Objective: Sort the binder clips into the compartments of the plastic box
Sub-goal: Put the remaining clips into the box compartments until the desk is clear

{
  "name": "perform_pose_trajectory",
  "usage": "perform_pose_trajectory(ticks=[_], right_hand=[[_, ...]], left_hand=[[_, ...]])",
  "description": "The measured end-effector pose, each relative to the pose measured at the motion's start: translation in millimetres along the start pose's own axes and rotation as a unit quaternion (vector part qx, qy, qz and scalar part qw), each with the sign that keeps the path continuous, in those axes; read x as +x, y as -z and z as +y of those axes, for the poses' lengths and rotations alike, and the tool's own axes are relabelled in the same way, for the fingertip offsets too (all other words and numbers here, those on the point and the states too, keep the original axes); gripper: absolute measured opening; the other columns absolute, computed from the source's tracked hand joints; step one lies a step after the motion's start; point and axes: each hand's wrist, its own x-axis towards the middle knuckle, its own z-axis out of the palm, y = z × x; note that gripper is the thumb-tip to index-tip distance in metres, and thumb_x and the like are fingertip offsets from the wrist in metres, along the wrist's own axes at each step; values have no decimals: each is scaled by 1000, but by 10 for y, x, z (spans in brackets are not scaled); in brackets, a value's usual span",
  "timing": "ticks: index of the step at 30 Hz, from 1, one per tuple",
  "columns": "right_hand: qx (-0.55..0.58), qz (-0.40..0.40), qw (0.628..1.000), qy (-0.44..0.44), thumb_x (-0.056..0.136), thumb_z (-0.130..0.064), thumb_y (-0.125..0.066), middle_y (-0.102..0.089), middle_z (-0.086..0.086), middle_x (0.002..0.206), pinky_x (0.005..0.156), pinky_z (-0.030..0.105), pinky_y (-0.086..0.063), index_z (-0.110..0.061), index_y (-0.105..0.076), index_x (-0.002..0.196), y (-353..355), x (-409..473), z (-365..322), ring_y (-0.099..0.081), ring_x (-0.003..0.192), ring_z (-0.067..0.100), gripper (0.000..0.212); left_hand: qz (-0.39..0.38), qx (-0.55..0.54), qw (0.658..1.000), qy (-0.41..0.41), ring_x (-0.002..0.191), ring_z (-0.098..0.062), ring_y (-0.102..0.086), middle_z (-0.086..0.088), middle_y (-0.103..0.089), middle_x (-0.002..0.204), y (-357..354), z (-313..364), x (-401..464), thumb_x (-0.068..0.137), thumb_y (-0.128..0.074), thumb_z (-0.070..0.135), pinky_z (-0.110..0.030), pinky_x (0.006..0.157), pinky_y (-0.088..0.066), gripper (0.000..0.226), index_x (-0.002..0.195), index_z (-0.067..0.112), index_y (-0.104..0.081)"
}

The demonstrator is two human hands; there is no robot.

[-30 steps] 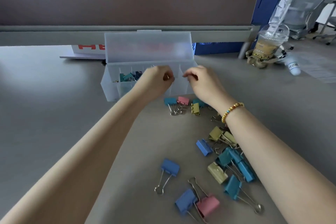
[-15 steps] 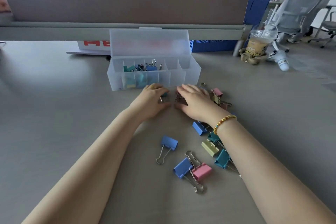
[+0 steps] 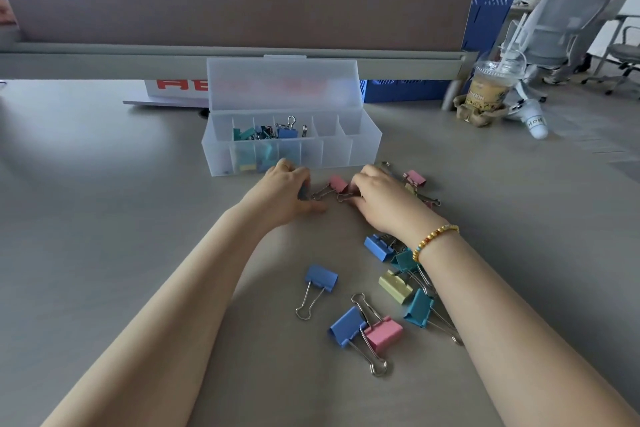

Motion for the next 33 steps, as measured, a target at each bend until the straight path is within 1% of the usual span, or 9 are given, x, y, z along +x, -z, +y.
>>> perform_pose_trajectory(ticks=[4,6,8,11,14,17,21,27,33], right_hand=[[-38,26,999,22,96,-21,-47,-51,13,118,94,31,-37,-4,-50,110,-16,-24,-20,-43,118,27,22],[-43,64,997,29,96,-12,-44,-57,13,110,79,32,-41,-4,-47,106,3,-37,-13,-52,108,29,13],[-20,102,994,23,96,-9,-43,-62,14,101,66,32,-38,-3,-46,106,49,-39,1,-58,96,31,11],[48,118,992,-11,99,-15,-41,-64,15,100,62,30,-34,-4,-46,111,117,-41,9,-59,89,33,17],[90,108,990,-32,98,-18,-42,-64,15,102,65,33,-40,-7,-48,110,93,-48,13,-59,90,33,17],[111,97,988,-45,98,-19,-43,-64,12,100,67,34,-42,-8,-50,107,59,-35,30,-58,87,31,16],[162,107,979,-56,96,-19,-49,-62,6,98,65,26,-35,-8,-57,99,69,8,29,-52,82,20,14],[267,158,948,-65,92,-20,-55,-47,-4,84,58,6,-31,-7,-64,85,188,159,15,-46,72,8,18],[370,224,898,-79,93,-19,-52,-63,1,79,67,35,-53,-14,-59,75,482,619,-7,-62,75,17,20]], left_hand=[[22,27,999,20,73,-24,-44,-3,-48,83,26,-21,-9,86,-60,44,-29,63,-35,40,68,17,-37],[55,-32,998,29,66,-28,-49,-4,-53,69,58,5,-21,89,-58,38,-31,59,-37,34,72,16,-39],[67,-68,995,21,71,-31,-59,-11,-64,78,74,51,-21,93,-54,31,-33,66,-45,21,100,12,-50],[39,-16,999,2,87,-30,-60,-10,-63,99,45,163,-4,92,-53,39,-30,69,-43,38,125,21,-50],[-6,68,998,-3,98,-31,-58,-11,-53,113,-7,253,62,89,-55,46,-31,73,-42,45,123,17,-50],[-2,112,993,-23,88,-35,-59,-17,-47,117,-9,295,77,96,-48,27,-35,71,-46,27,116,9,-52],[-13,209,977,-35,87,-35,-61,-21,-43,124,20,354,13,91,-40,-2,-33,60,-36,29,119,1,-47],[-29,190,980,-57,95,-32,-60,-10,-60,111,153,192,58,88,-41,-3,-31,71,-44,28,104,10,-61],[60,49,997,-14,80,-28,-55,-7,-61,90,675,-71,187,93,-42,12,-31,71,-44,23,93,9,-65]])
